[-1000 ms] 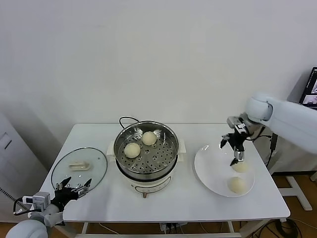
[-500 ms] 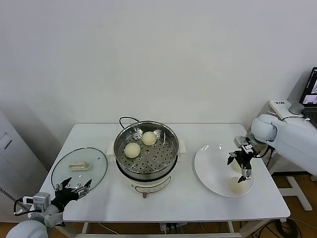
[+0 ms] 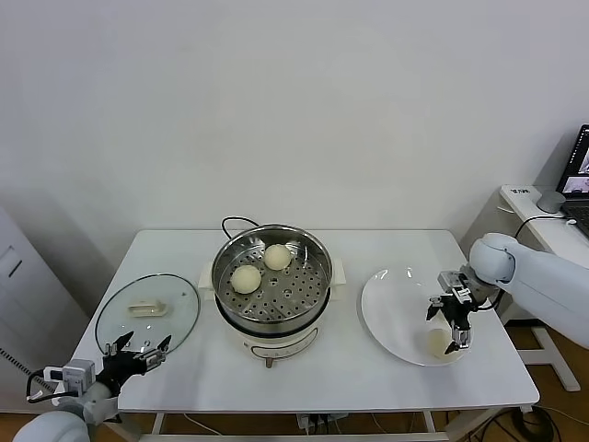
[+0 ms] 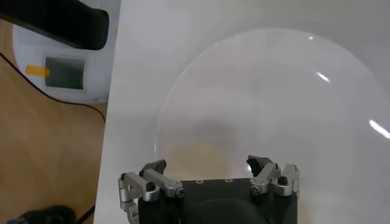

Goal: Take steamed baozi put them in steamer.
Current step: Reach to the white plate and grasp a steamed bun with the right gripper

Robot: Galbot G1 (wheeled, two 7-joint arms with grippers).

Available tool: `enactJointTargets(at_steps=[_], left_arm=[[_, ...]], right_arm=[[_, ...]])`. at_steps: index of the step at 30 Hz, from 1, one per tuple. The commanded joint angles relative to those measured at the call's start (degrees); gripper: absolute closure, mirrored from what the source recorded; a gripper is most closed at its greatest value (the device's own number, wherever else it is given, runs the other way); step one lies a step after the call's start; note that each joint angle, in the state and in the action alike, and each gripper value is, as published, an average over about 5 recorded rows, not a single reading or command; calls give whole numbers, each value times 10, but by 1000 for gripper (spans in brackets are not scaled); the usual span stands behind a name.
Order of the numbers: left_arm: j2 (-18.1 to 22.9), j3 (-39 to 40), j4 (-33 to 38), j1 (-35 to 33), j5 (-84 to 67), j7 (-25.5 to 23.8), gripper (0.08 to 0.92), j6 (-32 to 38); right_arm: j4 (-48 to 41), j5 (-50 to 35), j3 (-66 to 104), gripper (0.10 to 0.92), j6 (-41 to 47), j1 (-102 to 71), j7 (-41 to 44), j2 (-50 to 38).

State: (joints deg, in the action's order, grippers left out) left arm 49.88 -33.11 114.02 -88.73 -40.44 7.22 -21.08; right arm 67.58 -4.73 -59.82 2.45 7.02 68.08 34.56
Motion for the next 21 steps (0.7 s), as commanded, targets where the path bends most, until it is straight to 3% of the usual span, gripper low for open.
enactJointTargets(at_steps=[1,21], left_arm=[[0,1,0,0,1,0,177,-1],[2,2,4,-1,4,0,177,-2]], right_arm=[[-4,17,30,204,-1,-35,-2,-3],[-28,51,75,469,7,-68,-1,9]])
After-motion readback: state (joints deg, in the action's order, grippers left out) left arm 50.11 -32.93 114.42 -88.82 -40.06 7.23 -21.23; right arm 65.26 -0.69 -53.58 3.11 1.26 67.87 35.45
